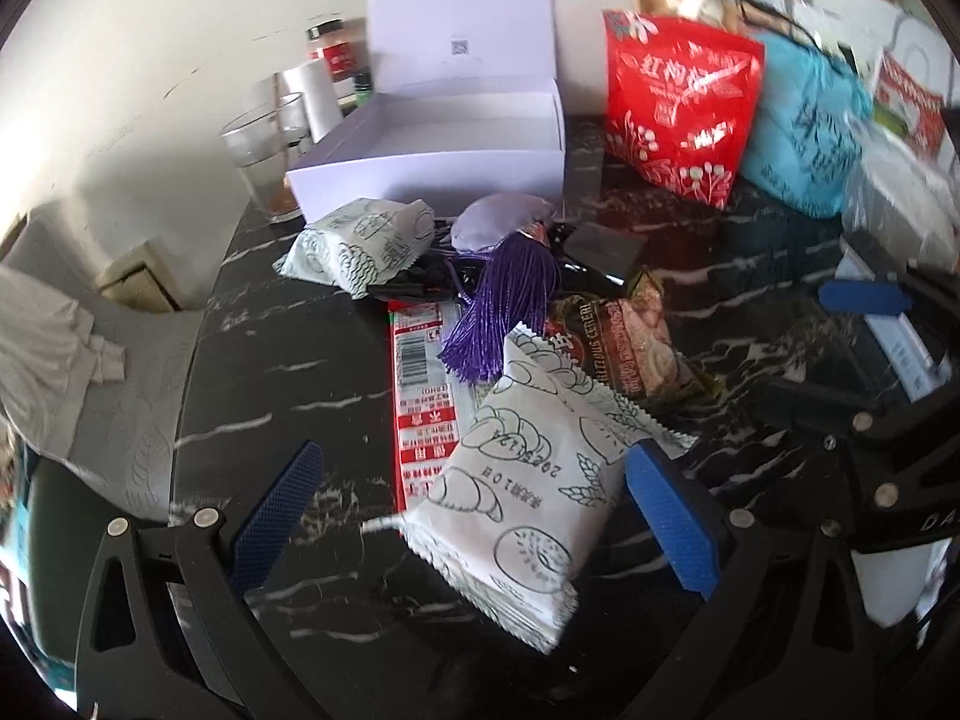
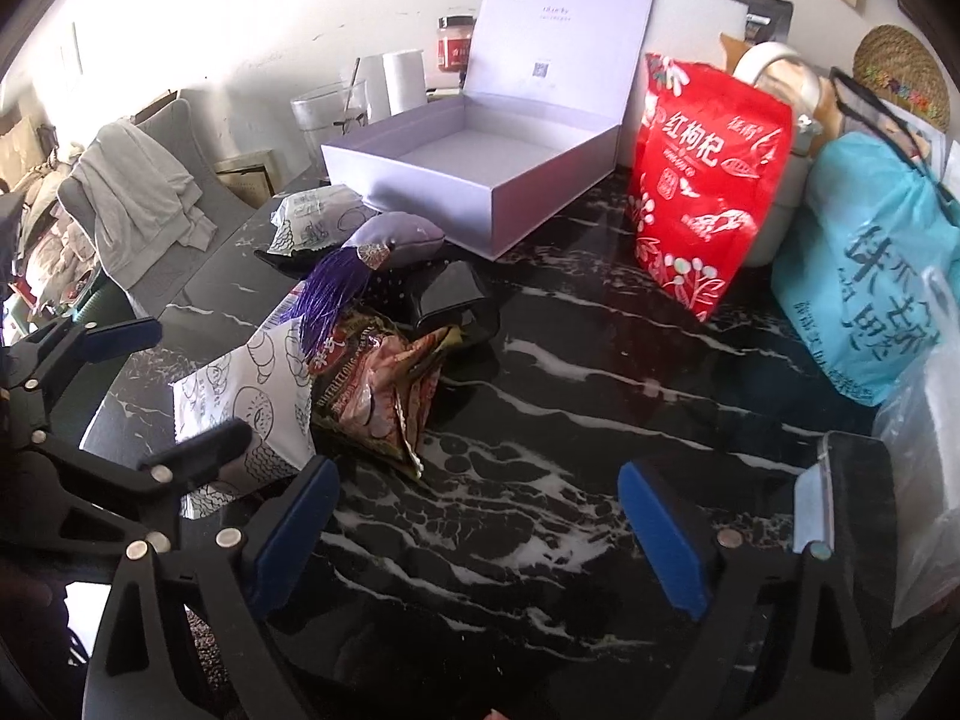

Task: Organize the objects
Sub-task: 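Grasp the white croissant-print bread packet with left tool while right tool grasps the brown snack bag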

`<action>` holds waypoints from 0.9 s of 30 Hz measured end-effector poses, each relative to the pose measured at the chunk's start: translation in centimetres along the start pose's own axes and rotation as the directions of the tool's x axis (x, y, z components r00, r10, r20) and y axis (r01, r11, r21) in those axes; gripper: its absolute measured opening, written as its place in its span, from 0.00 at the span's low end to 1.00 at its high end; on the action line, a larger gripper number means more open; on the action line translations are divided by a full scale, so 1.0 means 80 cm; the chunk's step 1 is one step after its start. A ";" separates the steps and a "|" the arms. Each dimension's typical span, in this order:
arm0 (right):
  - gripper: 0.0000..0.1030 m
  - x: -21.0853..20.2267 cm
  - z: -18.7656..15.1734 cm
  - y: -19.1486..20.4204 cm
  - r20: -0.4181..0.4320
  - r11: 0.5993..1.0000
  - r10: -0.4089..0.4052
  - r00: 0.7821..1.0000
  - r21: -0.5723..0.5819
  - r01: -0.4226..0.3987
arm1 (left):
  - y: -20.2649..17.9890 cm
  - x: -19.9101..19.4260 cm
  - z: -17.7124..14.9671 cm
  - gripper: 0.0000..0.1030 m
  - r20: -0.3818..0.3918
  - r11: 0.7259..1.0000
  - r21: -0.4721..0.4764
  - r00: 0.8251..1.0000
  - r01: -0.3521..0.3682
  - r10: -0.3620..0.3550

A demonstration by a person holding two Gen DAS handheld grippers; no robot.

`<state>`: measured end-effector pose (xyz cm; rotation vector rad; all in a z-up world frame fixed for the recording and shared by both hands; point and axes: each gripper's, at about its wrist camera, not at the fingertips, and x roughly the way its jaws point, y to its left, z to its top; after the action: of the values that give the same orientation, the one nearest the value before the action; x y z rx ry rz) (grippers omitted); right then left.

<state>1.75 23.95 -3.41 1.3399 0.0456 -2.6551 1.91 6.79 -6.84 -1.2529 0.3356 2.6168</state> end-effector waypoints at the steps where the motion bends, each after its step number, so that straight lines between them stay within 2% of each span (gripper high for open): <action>1: 0.92 0.003 0.002 0.000 -0.004 1.000 0.006 1.000 0.000 -0.006 | 0.001 0.003 0.002 0.98 -0.001 1.000 0.008 1.000 0.011 -0.011; 6: 0.89 0.021 0.014 0.000 -0.030 0.999 0.045 0.999 -0.004 -0.045 | 0.007 0.022 0.005 0.98 -0.017 0.998 0.022 0.998 0.061 -0.061; 10: 0.88 0.035 0.024 0.006 -0.049 0.996 0.085 0.995 -0.016 -0.086 | 0.025 0.032 -0.001 0.97 -0.039 0.992 -0.023 0.991 0.125 -0.126; 12: 0.88 0.042 0.029 0.011 -0.057 0.994 0.102 0.993 -0.021 -0.104 | 0.036 0.033 -0.003 0.93 -0.041 0.988 -0.050 0.988 0.149 -0.151; 21: 0.88 0.081 0.044 0.035 -0.101 0.985 0.165 0.981 -0.024 -0.169 | 0.081 0.026 -0.017 0.92 -0.057 0.991 -0.095 0.994 0.091 -0.097; 27: 0.88 0.098 0.048 0.054 -0.116 0.987 0.151 0.982 -0.043 -0.157 | 0.091 0.020 -0.027 0.92 -0.085 0.990 -0.135 0.995 0.049 -0.061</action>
<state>-5.19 18.21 -7.19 1.4140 0.0236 -2.4334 0.36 -0.62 -8.60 -1.4028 0.1417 2.5791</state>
